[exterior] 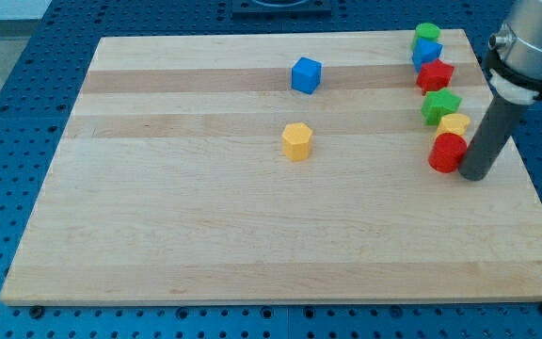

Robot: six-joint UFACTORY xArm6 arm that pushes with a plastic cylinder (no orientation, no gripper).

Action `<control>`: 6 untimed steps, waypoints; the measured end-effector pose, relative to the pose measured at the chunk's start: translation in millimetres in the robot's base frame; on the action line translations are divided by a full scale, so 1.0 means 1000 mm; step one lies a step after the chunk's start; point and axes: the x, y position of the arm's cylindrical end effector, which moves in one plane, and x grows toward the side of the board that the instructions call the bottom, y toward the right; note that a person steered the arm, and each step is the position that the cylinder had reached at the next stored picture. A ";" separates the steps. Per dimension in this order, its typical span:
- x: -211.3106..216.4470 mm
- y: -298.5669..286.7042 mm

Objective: Push the red circle towards the yellow hexagon

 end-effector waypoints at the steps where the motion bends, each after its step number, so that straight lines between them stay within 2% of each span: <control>1: -0.001 0.011; 3: -0.022 0.006; 6: -0.025 -0.063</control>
